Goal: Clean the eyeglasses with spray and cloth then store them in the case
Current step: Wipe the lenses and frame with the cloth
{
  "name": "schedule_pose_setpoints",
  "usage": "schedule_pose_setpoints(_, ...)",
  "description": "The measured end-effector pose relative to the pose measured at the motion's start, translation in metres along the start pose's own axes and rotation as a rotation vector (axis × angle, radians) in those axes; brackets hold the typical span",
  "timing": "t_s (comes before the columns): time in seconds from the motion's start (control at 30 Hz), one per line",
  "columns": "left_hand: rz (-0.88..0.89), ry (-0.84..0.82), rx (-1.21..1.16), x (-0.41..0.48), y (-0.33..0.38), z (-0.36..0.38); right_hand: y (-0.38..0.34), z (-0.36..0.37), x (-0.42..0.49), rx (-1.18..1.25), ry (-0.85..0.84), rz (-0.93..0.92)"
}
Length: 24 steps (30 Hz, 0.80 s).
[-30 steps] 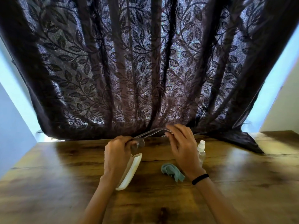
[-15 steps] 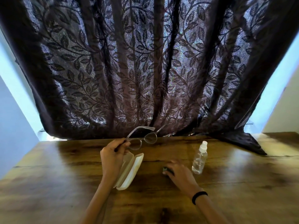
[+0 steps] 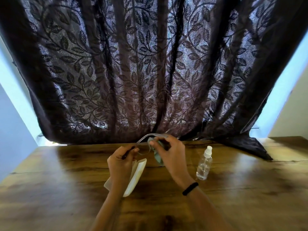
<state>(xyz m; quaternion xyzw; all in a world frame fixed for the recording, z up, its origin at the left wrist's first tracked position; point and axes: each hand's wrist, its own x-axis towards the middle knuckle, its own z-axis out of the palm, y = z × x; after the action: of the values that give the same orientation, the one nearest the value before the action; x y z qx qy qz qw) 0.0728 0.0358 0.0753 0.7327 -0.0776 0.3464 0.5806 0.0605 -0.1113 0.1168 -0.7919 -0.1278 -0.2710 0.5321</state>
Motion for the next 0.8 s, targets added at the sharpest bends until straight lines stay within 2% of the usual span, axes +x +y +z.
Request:
schedule_pose_setpoints(0.07, 0.017, -0.009, 0.007, -0.001, 0.003, 0.005, -0.006, 0.009, 0.002, -0.091, -0.01, -0.074)
schedule_pose_setpoints(0.2, 0.05, -0.001, 0.037, 0.0, 0.007, 0.005, 0.001, 0.022, -0.009, -0.482, -0.151, -0.263)
schedule_pose_setpoints(0.3, 0.094, 0.001, 0.048, 0.0, 0.005, -0.001, 0.005, 0.021, -0.012, -0.584, -0.144, -0.268)
schedule_pose_setpoints(0.43, 0.084, -0.009, 0.044, -0.003, 0.004, 0.0, 0.004, 0.022, -0.01, -0.57, -0.126, -0.201)
schedule_pose_setpoints(0.57, 0.073, 0.016, 0.042, 0.0, 0.004, 0.002, 0.003, 0.025, -0.01, -0.381, -0.161, -0.131)
schedule_pose_setpoints(0.7, 0.067, 0.052, 0.05, 0.002, 0.006, 0.001, -0.002, 0.026, -0.014, -0.276, -0.185, -0.173)
schedule_pose_setpoints(0.8, 0.066, 0.035, 0.047, 0.001, 0.009, 0.0, -0.002, 0.024, -0.013, -0.322, -0.166, -0.193)
